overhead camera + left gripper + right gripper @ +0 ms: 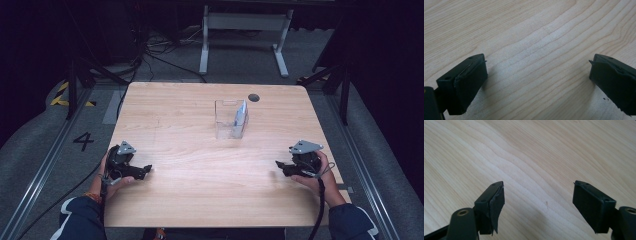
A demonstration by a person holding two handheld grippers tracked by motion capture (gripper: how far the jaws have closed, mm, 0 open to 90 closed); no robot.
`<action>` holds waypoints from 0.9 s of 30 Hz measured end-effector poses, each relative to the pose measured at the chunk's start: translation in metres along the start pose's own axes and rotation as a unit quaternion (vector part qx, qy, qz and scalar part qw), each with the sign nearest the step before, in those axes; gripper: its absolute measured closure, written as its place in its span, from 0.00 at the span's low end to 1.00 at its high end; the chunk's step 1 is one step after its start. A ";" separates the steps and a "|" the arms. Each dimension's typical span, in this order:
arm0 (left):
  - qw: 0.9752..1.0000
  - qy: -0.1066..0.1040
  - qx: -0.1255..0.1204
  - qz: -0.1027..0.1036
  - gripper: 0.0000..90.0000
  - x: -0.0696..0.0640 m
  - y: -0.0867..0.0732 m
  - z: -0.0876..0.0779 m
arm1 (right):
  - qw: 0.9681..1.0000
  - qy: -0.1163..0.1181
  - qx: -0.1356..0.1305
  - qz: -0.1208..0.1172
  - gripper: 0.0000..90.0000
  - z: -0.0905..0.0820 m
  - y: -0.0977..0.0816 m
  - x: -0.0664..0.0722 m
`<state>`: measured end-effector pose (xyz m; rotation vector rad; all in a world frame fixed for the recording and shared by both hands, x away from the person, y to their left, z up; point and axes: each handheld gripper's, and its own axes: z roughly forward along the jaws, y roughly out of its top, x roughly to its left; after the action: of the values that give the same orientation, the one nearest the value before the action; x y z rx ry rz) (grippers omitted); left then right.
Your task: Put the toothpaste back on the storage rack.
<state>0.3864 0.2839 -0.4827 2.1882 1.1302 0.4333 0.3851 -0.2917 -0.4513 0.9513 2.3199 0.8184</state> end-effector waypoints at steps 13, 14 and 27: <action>1.000 0.000 -0.001 0.000 0.02 0.000 0.000 0.000 | 0.999 -0.003 0.006 0.037 0.28 -0.005 -0.037 -0.005; 1.000 -0.001 -0.001 0.000 0.02 0.000 0.000 0.000 | 0.999 0.000 0.005 0.045 0.28 -0.006 -0.040 -0.006; 1.000 -0.002 0.001 -0.003 0.02 -0.001 -0.001 0.000 | 0.988 0.000 -0.018 0.155 0.23 -0.020 -0.079 -0.025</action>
<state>0.3856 0.2839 -0.4828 2.1849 1.1361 0.4259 0.3531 -0.3629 -0.4863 1.3174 2.1782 0.9762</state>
